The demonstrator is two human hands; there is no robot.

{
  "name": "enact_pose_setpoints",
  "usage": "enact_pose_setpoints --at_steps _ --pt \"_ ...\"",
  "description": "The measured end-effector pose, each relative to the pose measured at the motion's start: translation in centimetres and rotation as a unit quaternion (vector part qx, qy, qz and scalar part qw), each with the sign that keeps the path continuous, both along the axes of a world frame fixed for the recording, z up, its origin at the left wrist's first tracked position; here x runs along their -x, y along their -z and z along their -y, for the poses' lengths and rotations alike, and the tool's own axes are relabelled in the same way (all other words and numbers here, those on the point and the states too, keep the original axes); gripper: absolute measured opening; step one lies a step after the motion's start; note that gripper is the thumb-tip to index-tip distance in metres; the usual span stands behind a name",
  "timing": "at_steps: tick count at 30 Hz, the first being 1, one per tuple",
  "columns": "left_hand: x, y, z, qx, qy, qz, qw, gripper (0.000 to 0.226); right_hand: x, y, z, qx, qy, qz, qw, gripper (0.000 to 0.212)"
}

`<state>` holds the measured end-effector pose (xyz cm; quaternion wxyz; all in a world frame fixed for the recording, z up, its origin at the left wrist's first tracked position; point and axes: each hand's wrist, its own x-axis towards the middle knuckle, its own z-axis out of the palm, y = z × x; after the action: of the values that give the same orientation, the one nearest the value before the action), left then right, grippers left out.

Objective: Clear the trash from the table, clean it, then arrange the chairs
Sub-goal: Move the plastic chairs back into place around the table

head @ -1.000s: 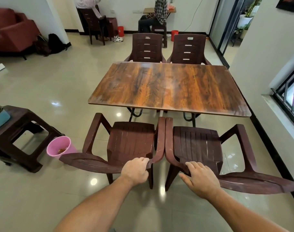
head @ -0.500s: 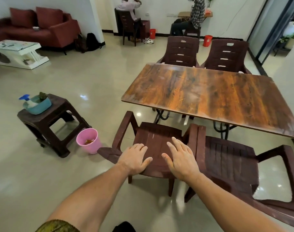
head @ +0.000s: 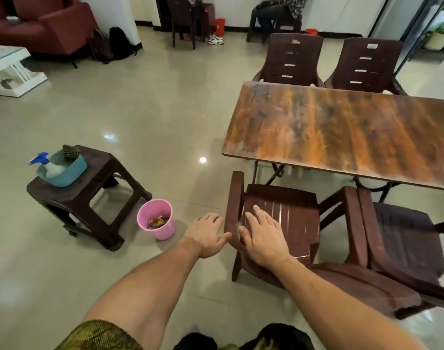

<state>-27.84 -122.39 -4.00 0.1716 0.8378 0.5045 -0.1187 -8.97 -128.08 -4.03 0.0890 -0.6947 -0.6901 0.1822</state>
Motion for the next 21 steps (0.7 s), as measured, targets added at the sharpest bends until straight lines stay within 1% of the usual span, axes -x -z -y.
enact_pose_setpoints --at_steps 1,6,9,13,16,21 --pt "1.9 0.1 -1.7 0.011 0.008 0.0 1.0 0.066 1.9 0.0 -1.4 0.01 0.015 0.005 1.0 0.058" --pt "5.4 1.1 -6.6 0.014 0.038 0.016 0.999 0.066 5.0 0.7 -5.8 0.04 0.046 0.031 0.998 0.056" --pt "6.7 2.4 -10.4 0.022 0.054 0.009 0.998 0.066 5.5 1.7 -9.2 0.03 0.075 0.045 0.996 0.056" --pt "7.5 4.0 -16.3 0.03 0.082 -0.001 0.996 0.069 6.2 4.2 -15.0 0.041 0.107 0.047 0.992 0.057" --pt "7.1 4.5 -22.8 0.032 0.109 -0.016 0.993 0.07 6.3 5.8 -20.8 0.044 0.133 0.033 0.99 0.058" --pt "5.3 3.5 -32.6 0.052 0.142 -0.034 0.988 0.071 5.5 6.9 -29.2 0.076 0.169 0.019 0.982 0.062"
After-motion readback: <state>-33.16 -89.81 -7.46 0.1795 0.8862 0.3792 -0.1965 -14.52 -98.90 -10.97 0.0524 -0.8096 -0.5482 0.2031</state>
